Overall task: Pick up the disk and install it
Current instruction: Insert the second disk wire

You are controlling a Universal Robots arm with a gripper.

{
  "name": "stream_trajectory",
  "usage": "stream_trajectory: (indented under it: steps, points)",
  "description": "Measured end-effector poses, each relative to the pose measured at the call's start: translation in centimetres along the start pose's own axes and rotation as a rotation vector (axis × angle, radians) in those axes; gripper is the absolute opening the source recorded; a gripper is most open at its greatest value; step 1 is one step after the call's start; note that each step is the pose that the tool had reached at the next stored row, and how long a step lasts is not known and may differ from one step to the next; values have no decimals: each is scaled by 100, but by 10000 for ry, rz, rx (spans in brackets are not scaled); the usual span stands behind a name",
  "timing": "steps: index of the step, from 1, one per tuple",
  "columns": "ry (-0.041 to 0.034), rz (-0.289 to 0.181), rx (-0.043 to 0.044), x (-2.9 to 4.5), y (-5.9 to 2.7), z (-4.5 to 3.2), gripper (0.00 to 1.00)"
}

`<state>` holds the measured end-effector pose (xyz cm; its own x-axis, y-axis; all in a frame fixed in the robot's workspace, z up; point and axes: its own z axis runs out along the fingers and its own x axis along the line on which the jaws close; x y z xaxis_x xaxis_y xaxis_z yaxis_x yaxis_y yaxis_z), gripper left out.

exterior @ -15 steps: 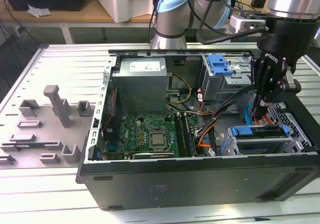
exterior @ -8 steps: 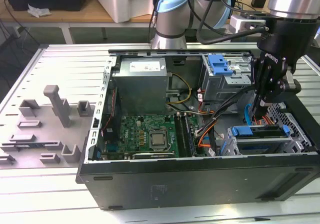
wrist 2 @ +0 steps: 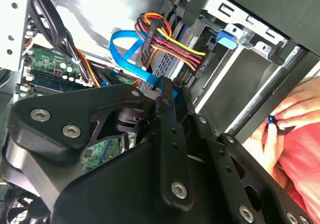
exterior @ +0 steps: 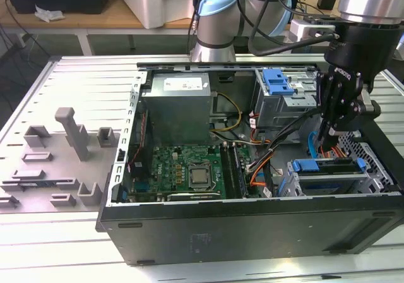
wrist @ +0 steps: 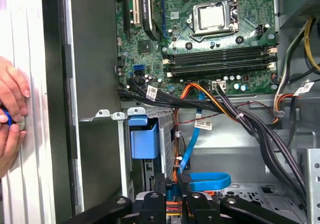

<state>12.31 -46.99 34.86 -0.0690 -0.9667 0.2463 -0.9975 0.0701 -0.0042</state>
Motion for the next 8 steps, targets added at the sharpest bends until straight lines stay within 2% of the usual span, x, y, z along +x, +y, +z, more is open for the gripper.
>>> stream_trajectory:
  steps: [3, 4, 5, 6, 8]
  points:
    - [6, 0, 1, 0, 0, 0, 24]
    - [6, 1, 1, 0, 0, 0, 25]
    - [6, 1, 1, 0, 0, 0, 31]
    - [4, 1, 1, 3, 0, 3, 31]
    - [2, 1, 0, 35, -2, 11, 31]
